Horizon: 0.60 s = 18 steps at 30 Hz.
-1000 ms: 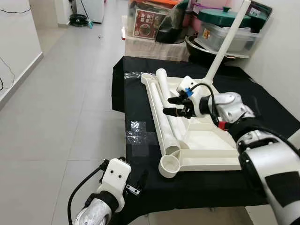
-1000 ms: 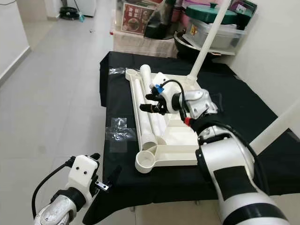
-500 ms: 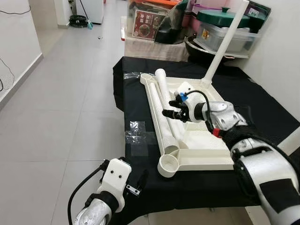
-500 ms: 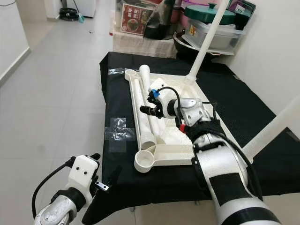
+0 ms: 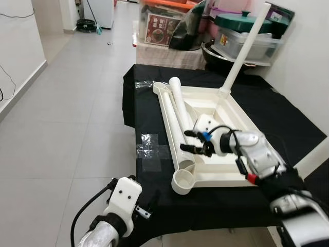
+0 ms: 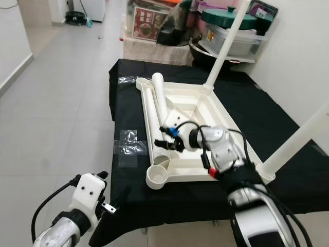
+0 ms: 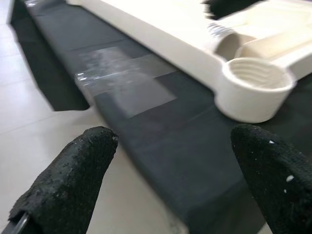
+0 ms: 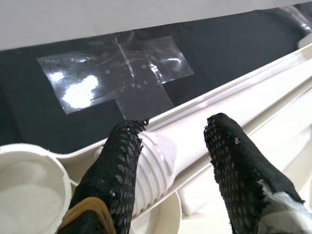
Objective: Building children table
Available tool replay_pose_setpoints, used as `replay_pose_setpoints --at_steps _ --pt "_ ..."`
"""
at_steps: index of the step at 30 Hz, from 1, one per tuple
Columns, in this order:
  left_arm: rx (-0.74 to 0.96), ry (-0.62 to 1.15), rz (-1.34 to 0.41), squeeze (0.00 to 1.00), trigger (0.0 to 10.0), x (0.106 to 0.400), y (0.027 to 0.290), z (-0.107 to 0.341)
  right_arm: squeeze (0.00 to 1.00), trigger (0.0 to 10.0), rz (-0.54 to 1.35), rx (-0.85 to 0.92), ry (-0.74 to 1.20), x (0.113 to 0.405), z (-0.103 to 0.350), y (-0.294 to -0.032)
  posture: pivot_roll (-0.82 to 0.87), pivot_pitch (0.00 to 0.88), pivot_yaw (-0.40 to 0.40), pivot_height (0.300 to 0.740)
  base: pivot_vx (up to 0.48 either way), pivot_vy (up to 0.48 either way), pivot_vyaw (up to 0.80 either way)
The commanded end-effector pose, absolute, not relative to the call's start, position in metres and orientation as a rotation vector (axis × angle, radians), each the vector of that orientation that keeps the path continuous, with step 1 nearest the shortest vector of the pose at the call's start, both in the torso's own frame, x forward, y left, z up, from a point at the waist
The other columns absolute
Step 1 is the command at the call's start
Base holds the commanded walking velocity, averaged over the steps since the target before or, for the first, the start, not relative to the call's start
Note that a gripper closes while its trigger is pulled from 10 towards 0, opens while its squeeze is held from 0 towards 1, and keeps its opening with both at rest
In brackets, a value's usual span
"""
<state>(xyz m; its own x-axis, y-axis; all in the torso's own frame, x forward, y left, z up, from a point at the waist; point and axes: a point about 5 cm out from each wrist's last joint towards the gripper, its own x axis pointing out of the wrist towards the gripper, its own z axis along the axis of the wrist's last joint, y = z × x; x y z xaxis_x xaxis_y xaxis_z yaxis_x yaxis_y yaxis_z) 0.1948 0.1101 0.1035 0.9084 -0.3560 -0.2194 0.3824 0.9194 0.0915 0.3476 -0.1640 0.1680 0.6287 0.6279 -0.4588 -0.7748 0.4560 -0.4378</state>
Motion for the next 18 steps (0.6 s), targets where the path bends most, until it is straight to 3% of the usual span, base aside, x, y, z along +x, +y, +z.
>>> replay_pose_setpoints --at_steps 1,9,18 --pt "0.152 0.189 -0.395 0.00 10.0 0.189 0.112 0.105 0.00 10.0 0.818 -0.742 0.184 0.337 0.173 -0.166 0.04 0.000 -0.149 0.740 0.000 0.000 0.00" --pt "0.170 0.185 -0.408 0.00 10.0 0.187 0.112 0.103 0.00 10.0 0.807 -0.754 0.182 0.307 0.162 -0.158 0.03 0.000 -0.139 0.740 0.000 0.000 0.00" --pt "0.172 0.187 -0.416 0.00 10.0 0.188 0.111 0.103 0.00 10.0 0.792 -0.869 0.170 0.307 0.162 -0.156 0.03 0.007 -0.144 0.740 0.000 0.000 0.00"
